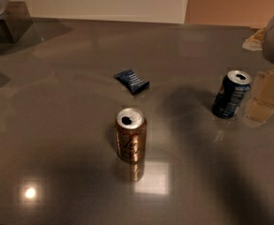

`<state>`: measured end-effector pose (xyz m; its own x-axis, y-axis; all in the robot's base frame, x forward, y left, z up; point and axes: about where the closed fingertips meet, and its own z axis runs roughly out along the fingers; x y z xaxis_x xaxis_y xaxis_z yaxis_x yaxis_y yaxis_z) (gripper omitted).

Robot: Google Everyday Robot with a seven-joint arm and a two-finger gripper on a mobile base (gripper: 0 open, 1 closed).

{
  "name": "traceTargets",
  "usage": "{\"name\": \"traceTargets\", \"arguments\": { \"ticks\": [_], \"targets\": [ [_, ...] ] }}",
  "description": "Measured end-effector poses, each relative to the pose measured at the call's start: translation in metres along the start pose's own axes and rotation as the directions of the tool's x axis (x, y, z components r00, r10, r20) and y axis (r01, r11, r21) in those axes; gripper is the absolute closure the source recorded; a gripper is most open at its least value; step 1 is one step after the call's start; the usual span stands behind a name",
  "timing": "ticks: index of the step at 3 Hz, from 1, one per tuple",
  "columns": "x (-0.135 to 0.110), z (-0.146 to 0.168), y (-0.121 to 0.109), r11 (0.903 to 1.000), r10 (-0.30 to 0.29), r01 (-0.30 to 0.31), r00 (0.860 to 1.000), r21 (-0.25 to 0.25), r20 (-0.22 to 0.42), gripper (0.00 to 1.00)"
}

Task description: Pick orange can

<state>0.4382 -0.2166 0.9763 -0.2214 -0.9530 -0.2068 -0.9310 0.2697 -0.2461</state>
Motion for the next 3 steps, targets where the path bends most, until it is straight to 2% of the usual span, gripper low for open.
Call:
{"name": "traceTargets", "arguments": {
  "ticks": [1, 2, 3],
  "targets": [
    [0.000, 0.000, 0.000, 1.0000, 0.000, 0.000, 1.000, 0.000, 0.000, 0.00],
    [-0.032, 0.005, 0.001, 0.9990, -0.041, 0.042, 0.997, -0.014, 0.064, 0.00],
    [-0.072, 0.014, 0.008, 0.9943, -0.088, 0.095, 0.985, -0.047, 0.147, 0.00]
  ]
}}
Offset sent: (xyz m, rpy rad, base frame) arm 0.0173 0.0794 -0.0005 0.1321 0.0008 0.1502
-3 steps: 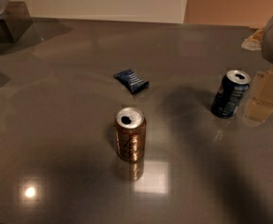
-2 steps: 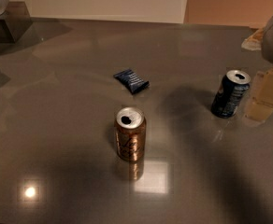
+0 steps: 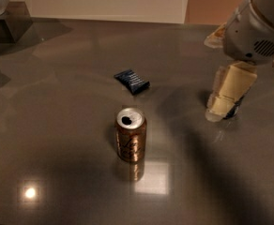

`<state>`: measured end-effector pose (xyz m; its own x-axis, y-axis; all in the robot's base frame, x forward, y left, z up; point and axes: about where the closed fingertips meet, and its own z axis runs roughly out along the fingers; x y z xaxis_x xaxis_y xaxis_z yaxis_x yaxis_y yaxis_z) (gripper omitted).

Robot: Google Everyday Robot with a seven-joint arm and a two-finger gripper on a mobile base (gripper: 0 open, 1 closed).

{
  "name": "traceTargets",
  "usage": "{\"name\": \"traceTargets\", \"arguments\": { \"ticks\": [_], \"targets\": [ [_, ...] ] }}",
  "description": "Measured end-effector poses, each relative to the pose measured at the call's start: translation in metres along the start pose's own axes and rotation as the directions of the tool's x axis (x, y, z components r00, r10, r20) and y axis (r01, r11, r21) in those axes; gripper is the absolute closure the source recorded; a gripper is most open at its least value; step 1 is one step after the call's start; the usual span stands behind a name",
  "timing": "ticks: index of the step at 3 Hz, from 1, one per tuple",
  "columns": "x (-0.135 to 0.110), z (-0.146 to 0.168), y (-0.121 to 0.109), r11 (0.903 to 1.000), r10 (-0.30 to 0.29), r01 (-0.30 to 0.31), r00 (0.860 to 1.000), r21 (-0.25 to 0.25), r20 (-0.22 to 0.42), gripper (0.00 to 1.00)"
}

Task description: Pick orange can

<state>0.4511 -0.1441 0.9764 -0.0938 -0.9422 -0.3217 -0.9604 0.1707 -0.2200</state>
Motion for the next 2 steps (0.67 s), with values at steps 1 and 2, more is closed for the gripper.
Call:
{"name": "traceTargets", "arguments": {
  "ticks": [1, 2],
  "targets": [
    [-0.035, 0.015, 0.016, 0.9961, -0.061, 0.065, 0.996, -0.059, 0.070, 0.00],
    [-0.063, 0.032, 0.045, 0.9814, -0.126, 0.142, 0.984, -0.129, 0.125, 0.00]
  ]
}}
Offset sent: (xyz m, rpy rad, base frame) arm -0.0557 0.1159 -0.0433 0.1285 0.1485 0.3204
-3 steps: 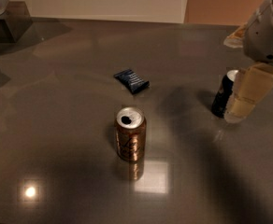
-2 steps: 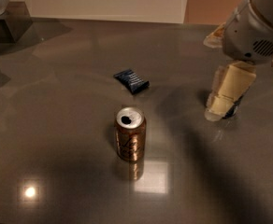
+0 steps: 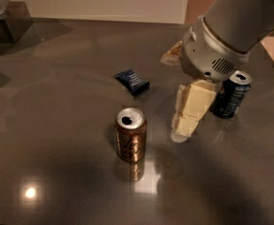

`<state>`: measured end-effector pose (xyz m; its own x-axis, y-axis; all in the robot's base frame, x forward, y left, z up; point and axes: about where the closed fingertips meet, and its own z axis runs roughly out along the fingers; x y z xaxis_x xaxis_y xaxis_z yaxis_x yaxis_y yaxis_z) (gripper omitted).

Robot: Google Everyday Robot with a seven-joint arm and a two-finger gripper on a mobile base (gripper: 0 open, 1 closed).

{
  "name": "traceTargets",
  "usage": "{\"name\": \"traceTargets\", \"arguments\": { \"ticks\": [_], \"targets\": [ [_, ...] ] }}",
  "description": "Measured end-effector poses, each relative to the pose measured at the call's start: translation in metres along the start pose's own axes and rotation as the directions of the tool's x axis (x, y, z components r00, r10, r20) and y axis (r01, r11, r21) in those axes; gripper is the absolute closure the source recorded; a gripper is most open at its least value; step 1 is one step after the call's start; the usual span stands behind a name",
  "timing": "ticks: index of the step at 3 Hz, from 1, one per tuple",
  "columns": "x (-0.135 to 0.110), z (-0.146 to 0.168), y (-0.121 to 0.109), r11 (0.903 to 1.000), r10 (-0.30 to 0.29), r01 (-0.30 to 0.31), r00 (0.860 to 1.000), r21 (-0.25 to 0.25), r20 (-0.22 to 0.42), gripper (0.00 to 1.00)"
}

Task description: Pick orange can

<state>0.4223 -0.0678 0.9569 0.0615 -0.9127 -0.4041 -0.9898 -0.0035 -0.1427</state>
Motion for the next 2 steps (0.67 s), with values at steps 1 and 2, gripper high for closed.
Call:
{"name": "traceTargets", "arguments": {
  "ticks": [1, 2],
  "targets": [
    [-0.017, 0.025, 0.018, 0.9972, -0.057, 0.058, 0.998, -0.047, 0.029, 0.00],
    [-0.026, 0.048, 0.025, 0.9936, -0.090, 0.093, 0.995, -0.064, 0.042, 0.00]
  ]
}}
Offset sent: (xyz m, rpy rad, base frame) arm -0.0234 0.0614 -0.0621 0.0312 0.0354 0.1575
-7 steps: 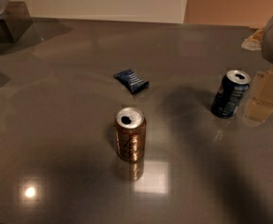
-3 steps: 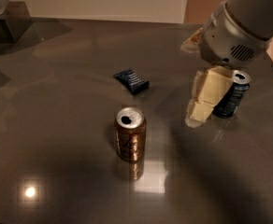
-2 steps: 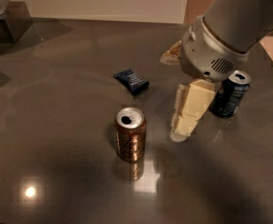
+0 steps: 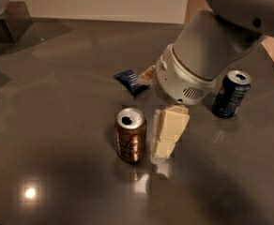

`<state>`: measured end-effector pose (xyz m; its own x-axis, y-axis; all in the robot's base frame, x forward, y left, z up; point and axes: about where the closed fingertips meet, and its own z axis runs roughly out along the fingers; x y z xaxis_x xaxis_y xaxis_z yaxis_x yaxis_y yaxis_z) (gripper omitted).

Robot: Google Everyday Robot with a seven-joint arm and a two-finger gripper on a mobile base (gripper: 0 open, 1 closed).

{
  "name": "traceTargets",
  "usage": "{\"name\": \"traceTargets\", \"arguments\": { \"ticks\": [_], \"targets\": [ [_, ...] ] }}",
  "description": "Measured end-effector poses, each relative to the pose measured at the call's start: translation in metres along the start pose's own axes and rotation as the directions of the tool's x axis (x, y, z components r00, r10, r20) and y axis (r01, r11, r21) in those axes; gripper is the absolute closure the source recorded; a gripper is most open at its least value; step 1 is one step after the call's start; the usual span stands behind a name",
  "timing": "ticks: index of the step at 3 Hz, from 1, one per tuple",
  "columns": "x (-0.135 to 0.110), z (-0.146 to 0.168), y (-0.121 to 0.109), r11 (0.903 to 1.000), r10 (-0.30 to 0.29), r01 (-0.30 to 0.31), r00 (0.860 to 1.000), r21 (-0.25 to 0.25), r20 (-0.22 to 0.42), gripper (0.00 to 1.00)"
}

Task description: Pick orange can

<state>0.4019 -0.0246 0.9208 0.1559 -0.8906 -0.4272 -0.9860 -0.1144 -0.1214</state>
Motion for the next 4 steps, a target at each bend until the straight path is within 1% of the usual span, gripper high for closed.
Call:
{"name": "traceTargets", "arguments": {
  "ticks": [1, 2, 3, 4],
  "targets": [
    [-0.005, 0.020, -0.001, 0.9998, -0.013, 0.013, 1.000, -0.012, 0.003, 0.00],
    [-0.011, 0.032, 0.001, 0.9993, -0.023, 0.023, 1.000, -0.028, 0.011, 0.00],
    [-0.016, 0.036, 0.004, 0.9988, -0.033, 0.034, 0.999, -0.035, 0.019, 0.15],
    [-0.018, 0.036, 0.005, 0.9987, -0.038, 0.039, 0.999, -0.032, 0.023, 0.38]
  ]
}}
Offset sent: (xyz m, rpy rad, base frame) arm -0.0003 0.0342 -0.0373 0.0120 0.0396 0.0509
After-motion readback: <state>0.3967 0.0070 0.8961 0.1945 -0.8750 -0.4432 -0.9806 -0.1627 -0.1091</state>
